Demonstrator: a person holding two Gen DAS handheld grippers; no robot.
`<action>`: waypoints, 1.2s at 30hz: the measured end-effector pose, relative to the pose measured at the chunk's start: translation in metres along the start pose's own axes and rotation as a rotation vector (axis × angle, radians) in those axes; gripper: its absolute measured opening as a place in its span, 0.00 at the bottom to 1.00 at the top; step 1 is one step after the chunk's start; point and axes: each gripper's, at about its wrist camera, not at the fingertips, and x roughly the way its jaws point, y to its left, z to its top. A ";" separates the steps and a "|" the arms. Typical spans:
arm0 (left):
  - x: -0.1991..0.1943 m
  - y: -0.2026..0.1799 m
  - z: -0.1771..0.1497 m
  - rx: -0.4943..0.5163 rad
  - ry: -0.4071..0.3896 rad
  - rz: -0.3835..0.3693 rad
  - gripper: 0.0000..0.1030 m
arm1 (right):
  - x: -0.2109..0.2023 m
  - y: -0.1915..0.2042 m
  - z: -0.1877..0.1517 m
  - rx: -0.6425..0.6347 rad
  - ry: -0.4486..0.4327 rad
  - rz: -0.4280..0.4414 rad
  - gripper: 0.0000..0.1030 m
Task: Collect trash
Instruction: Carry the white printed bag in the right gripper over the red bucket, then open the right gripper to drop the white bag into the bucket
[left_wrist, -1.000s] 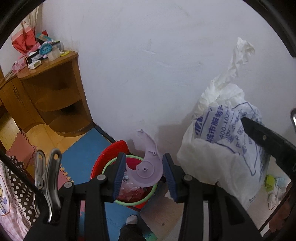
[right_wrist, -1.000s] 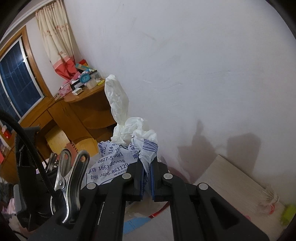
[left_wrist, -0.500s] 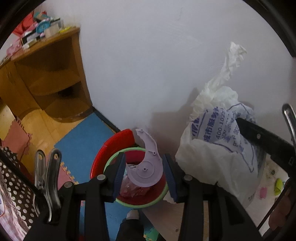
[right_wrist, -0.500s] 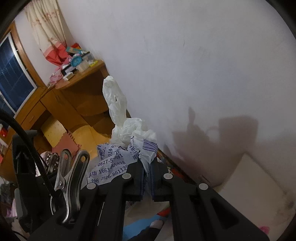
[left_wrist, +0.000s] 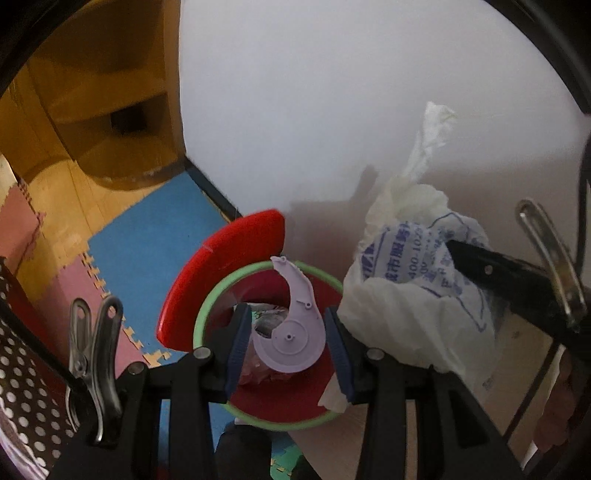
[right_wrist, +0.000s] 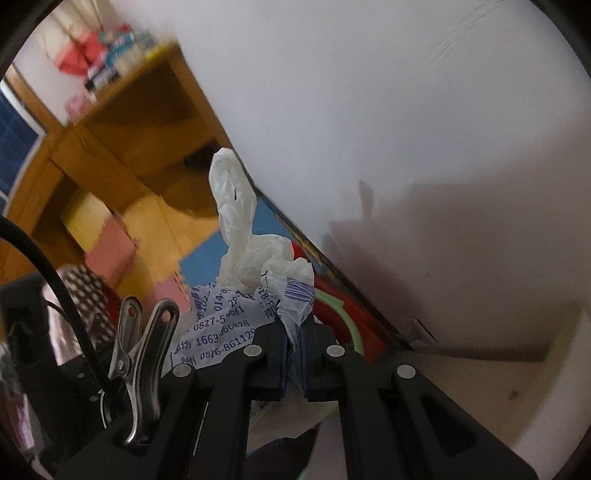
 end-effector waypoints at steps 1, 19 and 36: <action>0.011 0.005 -0.001 -0.010 0.010 -0.002 0.41 | 0.011 0.001 0.000 -0.011 0.016 -0.004 0.06; 0.130 0.042 -0.033 -0.038 0.148 -0.011 0.42 | 0.201 0.014 -0.027 -0.218 0.439 -0.085 0.06; 0.134 0.038 -0.034 -0.008 0.187 -0.035 0.60 | 0.262 0.001 -0.051 -0.157 0.643 -0.088 0.25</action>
